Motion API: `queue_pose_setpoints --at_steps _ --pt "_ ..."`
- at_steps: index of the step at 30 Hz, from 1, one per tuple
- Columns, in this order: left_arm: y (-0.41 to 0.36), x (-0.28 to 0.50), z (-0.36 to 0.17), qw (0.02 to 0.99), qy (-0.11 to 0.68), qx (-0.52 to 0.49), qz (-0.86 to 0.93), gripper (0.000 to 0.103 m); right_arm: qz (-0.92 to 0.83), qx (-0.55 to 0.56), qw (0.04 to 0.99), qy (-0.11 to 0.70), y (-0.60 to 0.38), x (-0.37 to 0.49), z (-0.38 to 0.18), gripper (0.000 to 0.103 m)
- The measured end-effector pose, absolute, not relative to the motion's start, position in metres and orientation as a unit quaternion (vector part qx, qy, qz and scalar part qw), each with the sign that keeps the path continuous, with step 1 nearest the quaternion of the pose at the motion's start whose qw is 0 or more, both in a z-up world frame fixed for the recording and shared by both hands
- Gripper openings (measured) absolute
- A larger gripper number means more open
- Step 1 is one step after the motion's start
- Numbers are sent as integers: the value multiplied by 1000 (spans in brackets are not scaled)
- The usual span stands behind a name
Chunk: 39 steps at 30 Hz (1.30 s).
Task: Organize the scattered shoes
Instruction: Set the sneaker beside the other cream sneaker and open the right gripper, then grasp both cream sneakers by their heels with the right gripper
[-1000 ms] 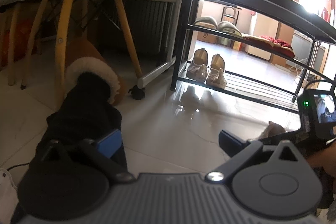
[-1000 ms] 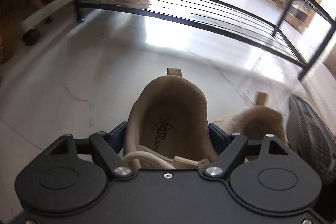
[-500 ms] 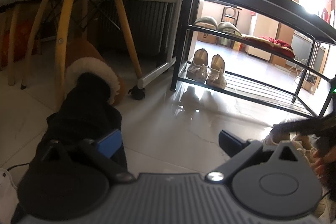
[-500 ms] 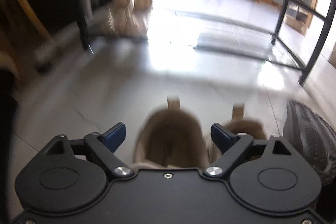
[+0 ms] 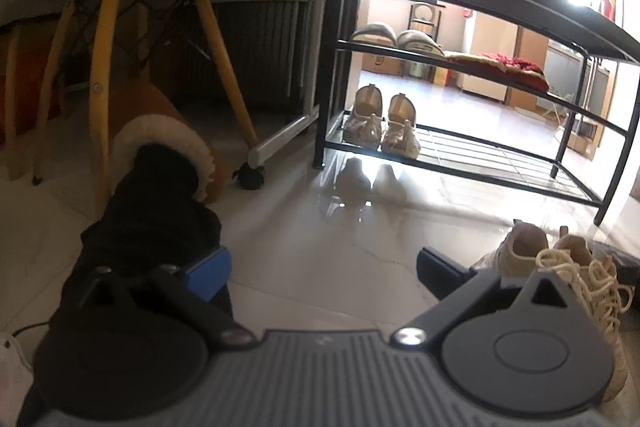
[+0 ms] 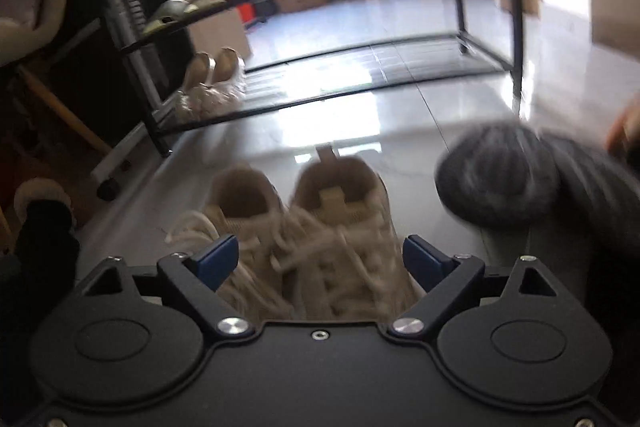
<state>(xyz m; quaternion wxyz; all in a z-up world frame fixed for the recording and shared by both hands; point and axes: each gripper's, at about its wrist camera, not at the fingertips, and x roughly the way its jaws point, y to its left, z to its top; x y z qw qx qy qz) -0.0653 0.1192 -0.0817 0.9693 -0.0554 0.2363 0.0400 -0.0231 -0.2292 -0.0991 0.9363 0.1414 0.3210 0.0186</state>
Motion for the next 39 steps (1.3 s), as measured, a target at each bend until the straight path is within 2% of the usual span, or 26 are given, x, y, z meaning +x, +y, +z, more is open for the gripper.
queue_pose_setpoints --at_steps 6,10,33,39 --pt "118 -63 -83 968 240 -50 43 100 12 164 928 334 -227 -16 -120 95" --pt "118 -62 -84 968 243 -50 43 100 2 222 911 347 -234 -15 -137 96" --pt "121 -61 -85 967 246 -55 45 100 30 181 921 345 -190 -23 -134 102" --pt "123 -60 -86 966 247 -63 46 100 31 212 915 342 -202 -24 -122 98"
